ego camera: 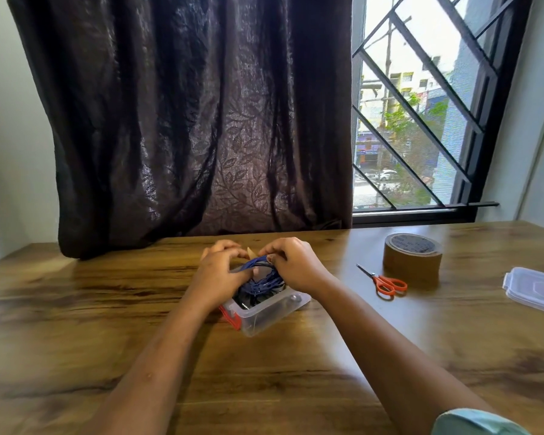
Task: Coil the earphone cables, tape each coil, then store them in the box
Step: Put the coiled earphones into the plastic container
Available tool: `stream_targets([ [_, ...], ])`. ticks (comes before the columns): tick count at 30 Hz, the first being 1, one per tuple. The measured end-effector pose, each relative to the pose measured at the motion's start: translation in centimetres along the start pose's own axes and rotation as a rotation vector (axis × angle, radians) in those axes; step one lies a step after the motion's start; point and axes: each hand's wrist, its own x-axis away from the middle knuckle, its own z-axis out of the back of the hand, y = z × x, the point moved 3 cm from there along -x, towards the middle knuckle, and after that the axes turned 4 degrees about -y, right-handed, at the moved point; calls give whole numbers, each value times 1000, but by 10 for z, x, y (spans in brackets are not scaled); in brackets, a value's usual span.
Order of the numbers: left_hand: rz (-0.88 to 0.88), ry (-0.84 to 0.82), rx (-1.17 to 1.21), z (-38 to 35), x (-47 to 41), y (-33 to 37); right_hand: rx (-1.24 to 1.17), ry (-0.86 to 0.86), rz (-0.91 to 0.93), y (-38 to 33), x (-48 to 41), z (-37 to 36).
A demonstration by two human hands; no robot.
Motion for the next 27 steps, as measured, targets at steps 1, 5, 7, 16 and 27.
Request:
stream_targets([
  [1,2,0,12,0,-1,-1,-7,-8,7,0,0,0],
  [5,-22,22,77,1,0,0,-24,-14,53,-3,2,2],
  [7,-26,53,112,3,2,2,-45,-17,87,-7,3,3],
  [16,65,-50,554,2,4,3,-31,-29,106,-8,2,2],
  [27,144,-58,655,-2,1,1,-37,-4,112,-8,3,0],
])
